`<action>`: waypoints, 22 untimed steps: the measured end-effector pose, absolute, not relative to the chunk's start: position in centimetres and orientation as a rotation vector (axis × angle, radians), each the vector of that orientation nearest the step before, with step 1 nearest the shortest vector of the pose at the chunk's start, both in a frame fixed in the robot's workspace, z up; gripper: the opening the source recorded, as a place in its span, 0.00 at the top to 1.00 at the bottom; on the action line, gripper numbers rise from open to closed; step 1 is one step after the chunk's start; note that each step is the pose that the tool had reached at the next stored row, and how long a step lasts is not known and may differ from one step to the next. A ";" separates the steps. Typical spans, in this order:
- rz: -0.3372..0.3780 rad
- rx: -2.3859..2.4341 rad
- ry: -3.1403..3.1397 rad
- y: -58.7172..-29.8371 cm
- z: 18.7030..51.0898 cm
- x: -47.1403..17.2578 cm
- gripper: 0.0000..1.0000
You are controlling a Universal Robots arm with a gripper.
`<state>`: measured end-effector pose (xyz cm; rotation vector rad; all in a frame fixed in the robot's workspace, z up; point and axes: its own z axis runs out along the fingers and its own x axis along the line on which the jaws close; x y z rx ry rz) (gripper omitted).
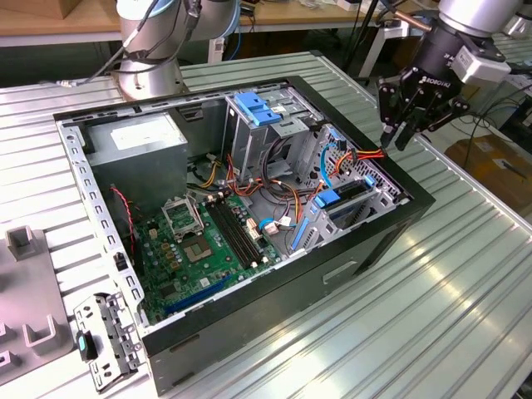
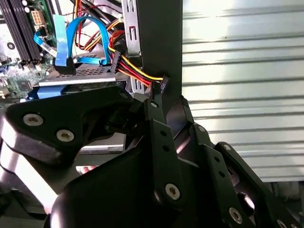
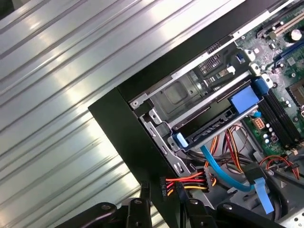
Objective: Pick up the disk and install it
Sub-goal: 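Insert the first disk wire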
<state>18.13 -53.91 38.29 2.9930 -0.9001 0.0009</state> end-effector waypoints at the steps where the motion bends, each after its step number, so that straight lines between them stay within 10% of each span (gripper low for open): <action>1: 0.000 3.001 -0.881 -53.9 38.1 18.1 0.67; 22: -0.002 3.012 -0.860 -53.9 37.1 18.1 0.83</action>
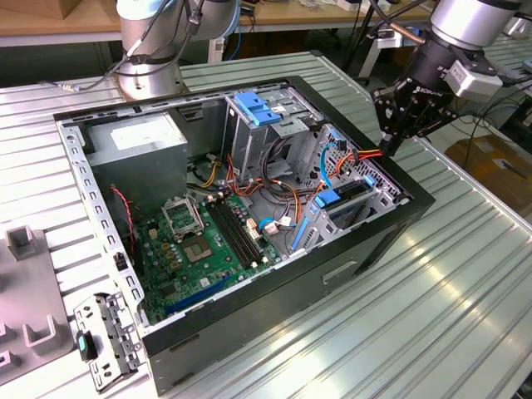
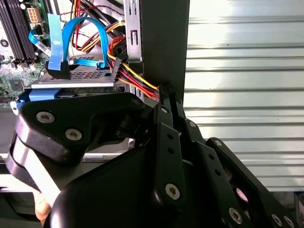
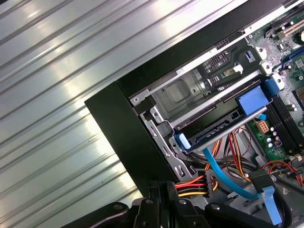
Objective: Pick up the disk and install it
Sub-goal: 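Insert the first disk wire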
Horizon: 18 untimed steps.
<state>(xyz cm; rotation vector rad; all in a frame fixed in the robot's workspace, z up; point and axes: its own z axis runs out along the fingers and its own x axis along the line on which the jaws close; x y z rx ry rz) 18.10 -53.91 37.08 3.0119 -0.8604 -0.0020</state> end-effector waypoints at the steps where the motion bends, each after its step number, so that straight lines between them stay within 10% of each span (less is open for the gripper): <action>1: -0.002 3.012 -0.860 -53.9 37.1 18.1 0.83; 18: -0.002 3.004 -0.888 -53.9 37.1 17.1 0.83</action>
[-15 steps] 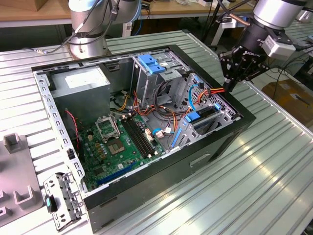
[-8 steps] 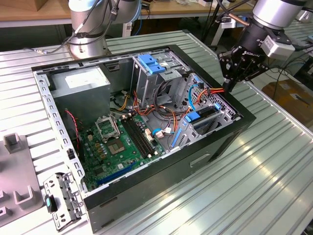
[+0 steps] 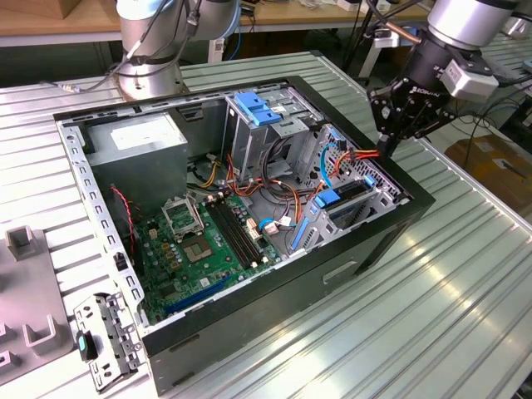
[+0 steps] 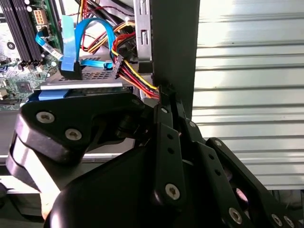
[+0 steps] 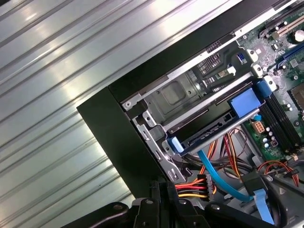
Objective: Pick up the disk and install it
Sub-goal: 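Insert the first disk wire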
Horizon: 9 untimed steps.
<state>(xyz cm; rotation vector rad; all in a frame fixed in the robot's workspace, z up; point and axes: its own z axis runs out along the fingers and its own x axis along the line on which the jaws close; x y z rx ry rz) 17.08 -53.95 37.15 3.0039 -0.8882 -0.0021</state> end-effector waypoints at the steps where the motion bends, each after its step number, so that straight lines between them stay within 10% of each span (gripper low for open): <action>1: -0.002 3.004 -0.888 -54.0 37.1 16.9 0.83; 9: -0.003 2.970 -0.996 -54.0 37.1 16.5 0.83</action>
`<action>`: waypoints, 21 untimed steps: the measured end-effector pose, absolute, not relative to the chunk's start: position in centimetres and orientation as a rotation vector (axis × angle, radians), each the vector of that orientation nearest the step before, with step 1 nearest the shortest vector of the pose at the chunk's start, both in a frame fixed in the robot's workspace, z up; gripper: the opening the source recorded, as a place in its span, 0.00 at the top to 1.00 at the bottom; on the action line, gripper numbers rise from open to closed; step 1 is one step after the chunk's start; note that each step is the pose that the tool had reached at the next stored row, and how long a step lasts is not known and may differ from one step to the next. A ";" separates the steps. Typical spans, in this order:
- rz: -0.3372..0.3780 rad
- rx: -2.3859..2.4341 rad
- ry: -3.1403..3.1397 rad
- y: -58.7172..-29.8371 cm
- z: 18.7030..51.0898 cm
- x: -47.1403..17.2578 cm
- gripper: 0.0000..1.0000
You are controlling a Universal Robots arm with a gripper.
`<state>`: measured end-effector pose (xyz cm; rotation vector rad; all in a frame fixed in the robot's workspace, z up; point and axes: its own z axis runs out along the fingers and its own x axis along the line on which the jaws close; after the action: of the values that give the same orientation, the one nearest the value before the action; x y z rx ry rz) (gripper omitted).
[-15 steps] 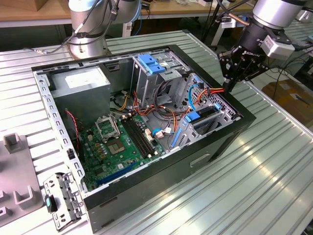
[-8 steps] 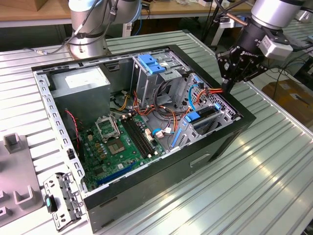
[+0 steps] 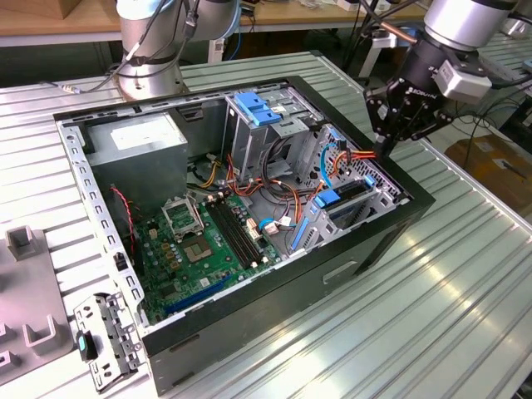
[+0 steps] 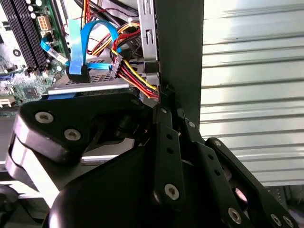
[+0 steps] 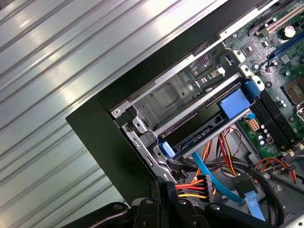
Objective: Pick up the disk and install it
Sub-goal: 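Insert the first disk wire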
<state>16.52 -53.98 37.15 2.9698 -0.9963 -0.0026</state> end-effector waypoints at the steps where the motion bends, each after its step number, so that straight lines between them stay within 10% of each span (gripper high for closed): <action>1: -0.003 2.961 -1.022 -54.0 37.1 16.5 0.83; 21: -0.003 2.907 -1.167 -54.0 37.1 16.2 0.83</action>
<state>16.23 -53.99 37.15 2.9072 -1.1666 -0.0035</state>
